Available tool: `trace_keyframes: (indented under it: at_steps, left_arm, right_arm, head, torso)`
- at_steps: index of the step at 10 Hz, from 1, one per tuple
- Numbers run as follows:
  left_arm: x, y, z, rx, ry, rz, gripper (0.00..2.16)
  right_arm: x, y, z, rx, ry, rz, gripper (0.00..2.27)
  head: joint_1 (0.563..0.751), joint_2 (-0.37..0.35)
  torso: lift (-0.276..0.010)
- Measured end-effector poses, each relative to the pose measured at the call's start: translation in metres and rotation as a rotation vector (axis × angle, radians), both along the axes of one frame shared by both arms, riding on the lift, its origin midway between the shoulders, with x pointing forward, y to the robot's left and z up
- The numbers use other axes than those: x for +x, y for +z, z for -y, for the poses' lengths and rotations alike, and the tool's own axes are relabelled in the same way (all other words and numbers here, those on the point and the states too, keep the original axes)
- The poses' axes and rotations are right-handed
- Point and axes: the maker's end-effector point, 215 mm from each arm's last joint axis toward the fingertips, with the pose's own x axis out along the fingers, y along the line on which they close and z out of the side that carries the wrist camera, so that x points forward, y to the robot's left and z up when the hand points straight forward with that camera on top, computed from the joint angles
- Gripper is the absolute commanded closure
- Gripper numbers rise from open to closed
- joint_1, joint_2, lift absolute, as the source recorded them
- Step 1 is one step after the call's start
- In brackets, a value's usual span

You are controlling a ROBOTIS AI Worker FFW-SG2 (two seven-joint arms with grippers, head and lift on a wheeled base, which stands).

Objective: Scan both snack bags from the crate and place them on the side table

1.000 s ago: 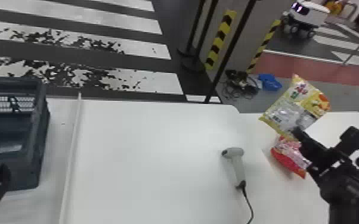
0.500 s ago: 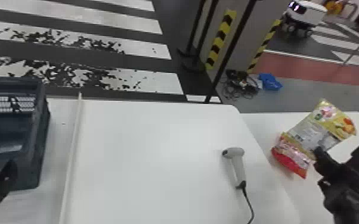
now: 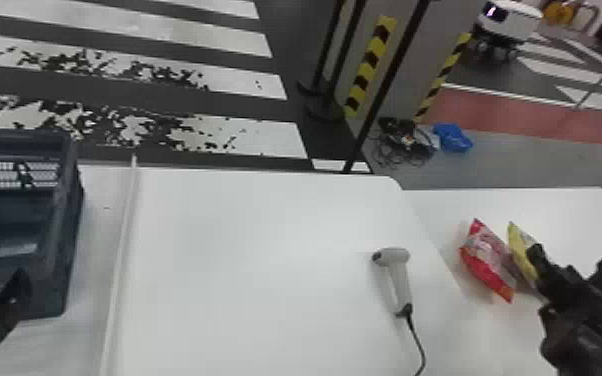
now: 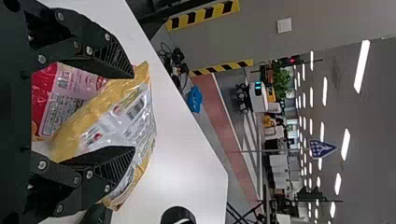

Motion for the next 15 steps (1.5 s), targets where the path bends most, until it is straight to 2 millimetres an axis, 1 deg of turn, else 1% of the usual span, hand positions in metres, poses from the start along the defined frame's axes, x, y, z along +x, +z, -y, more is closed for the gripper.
trace_keyframes:
  at_steps: [1,2,3,4,5,6,7,8,9,10,11,12,13,15]
  left_arm:
    - [-0.001,0.001,0.000,0.000,-0.001,0.002,0.08]
    - [-0.001,0.002,-0.001,0.000,0.001,0.002,0.08]
    - [-0.001,0.002,-0.001,0.000,0.001,0.002,0.08]
    - [-0.001,0.003,-0.001,0.000,0.001,0.004,0.08]
    - [-0.001,0.004,0.000,0.000,0.000,0.005,0.08]
    - [-0.001,0.006,0.001,0.000,-0.002,0.007,0.08]
    - [-0.001,0.008,0.003,0.000,-0.005,0.009,0.08]
    - [-0.002,0.011,0.003,0.002,-0.007,0.011,0.08]
    - [-0.003,0.013,0.003,0.003,-0.009,0.014,0.08]
    - [-0.002,0.014,0.005,0.003,-0.013,0.015,0.08]
    - [-0.002,0.016,0.009,0.001,-0.019,0.019,0.08]
    - [-0.001,0.019,0.012,-0.002,-0.024,0.024,0.08]
    - [-0.001,0.021,0.014,-0.002,-0.026,0.028,0.08]
    - [-0.001,0.022,0.014,-0.002,-0.020,0.028,0.08]
  right_arm:
    - [-0.003,0.011,0.002,-0.033,-0.029,0.019,0.05]
    - [-0.002,0.027,-0.001,-0.074,-0.040,0.047,0.06]
    - [0.001,0.045,-0.013,-0.114,-0.028,0.082,0.06]
    - [0.008,0.068,-0.034,-0.158,0.006,0.120,0.06]
    - [0.017,0.090,-0.062,-0.201,0.050,0.154,0.06]
    - [0.026,0.109,-0.096,-0.237,0.099,0.185,0.06]
    - [0.037,0.124,-0.132,-0.261,0.154,0.210,0.06]
    - [0.049,0.134,-0.169,-0.277,0.202,0.227,0.06]
    - [0.062,0.139,-0.212,-0.287,0.257,0.238,0.06]
    - [0.075,0.138,-0.255,-0.285,0.317,0.246,0.06]
    - [0.084,0.132,-0.300,-0.281,0.381,0.243,0.06]
    - [0.088,0.128,-0.342,-0.295,0.443,0.243,0.06]
    - [0.088,0.128,-0.381,-0.321,0.495,0.252,0.06]
    - [0.083,0.123,-0.451,-0.356,0.594,0.271,0.06]
  head:
    - [0.695,-0.350]
    - [0.695,-0.350]
    - [0.695,-0.350]
    - [0.695,-0.350]
    - [0.695,-0.350]
    - [0.695,-0.350]
    - [0.695,-0.350]
    - [0.695,-0.350]
    - [0.695,-0.350]
    - [0.695,-0.350]
    - [0.695,-0.299]
    - [0.695,-0.249]
    - [0.695,-0.224]
    - [0.695,-0.135]
  torso:
    - [-0.095]
    - [-0.095]
    - [-0.095]
    - [-0.095]
    - [-0.095]
    - [-0.095]
    - [-0.095]
    - [-0.095]
    - [-0.095]
    - [-0.095]
    - [-0.095]
    - [-0.095]
    - [-0.095]
    - [-0.095]
